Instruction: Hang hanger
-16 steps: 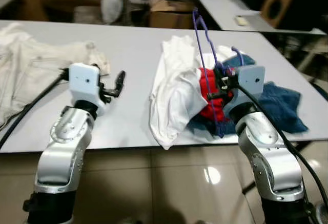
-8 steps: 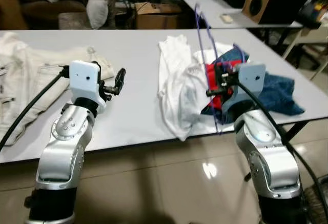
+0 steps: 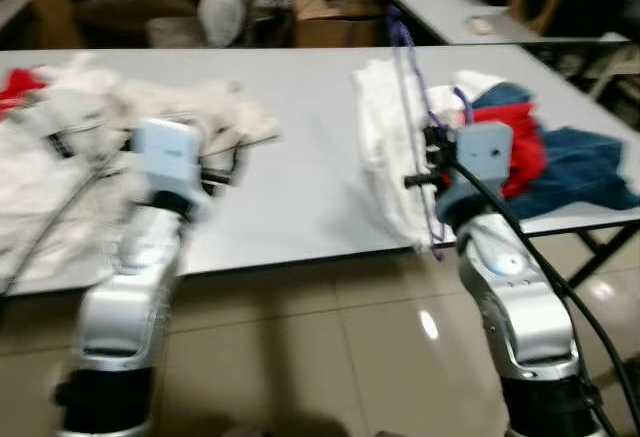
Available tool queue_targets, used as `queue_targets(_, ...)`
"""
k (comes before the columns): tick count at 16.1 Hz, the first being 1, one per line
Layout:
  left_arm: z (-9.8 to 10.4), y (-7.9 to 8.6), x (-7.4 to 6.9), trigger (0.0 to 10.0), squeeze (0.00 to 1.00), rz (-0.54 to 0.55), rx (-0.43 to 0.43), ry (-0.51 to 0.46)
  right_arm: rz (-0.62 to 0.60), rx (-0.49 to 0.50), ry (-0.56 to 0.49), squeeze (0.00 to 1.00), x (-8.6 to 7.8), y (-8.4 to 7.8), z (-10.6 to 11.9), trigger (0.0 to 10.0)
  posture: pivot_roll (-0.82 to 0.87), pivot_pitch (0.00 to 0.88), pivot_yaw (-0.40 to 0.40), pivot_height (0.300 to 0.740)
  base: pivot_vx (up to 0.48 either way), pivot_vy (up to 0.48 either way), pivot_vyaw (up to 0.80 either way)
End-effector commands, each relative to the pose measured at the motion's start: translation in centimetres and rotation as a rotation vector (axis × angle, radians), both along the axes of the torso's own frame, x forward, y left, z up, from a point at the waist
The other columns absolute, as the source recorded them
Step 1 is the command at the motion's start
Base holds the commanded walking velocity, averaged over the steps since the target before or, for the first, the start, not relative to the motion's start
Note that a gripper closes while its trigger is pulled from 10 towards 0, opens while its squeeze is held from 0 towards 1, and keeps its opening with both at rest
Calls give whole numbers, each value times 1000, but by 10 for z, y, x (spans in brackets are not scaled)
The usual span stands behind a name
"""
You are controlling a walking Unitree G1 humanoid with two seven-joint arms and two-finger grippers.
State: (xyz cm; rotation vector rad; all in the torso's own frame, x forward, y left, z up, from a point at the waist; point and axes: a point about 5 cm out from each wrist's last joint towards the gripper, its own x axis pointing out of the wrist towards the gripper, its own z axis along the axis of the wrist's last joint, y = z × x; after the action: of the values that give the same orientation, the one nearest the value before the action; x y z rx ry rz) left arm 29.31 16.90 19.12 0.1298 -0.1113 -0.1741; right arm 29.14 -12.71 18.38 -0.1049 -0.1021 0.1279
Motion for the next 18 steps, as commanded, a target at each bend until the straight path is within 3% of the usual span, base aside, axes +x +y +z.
queue_targets(1,5,4,2,10000,286,17,13,-18,18,8,7,0,-1,3,0,10000,-36,0,-48,740,0,371,0)
queue_targets(2,5,3,2,10000,286,15,14,-19,57,43,23,0,-2,6,-1,10000,-30,0,-48,740,0,368,0)
queue_targets(4,3,4,-2,10000,282,10,23,-4,-2,-10,-16,0,-2,4,-2,10000,-32,0,-38,740,0,371,0)
queue_targets(6,1,6,-2,10000,286,13,26,3,14,-46,-8,0,-4,4,-8,10000,-39,0,-34,740,0,371,0)
queue_targets(14,-2,3,0,10000,290,9,18,17,79,36,24,0,-10,4,-8,10000,-48,0,-31,740,0,371,0)
queue_targets(16,0,4,2,10000,306,24,76,-6,68,47,28,0,-9,2,-8,10000,-55,0,-33,740,0,0,0)
queue_targets(18,-3,4,6,10000,341,51,59,11,69,45,24,0,-8,1,-7,10000,-63,0,-32,740,0,-480,0)
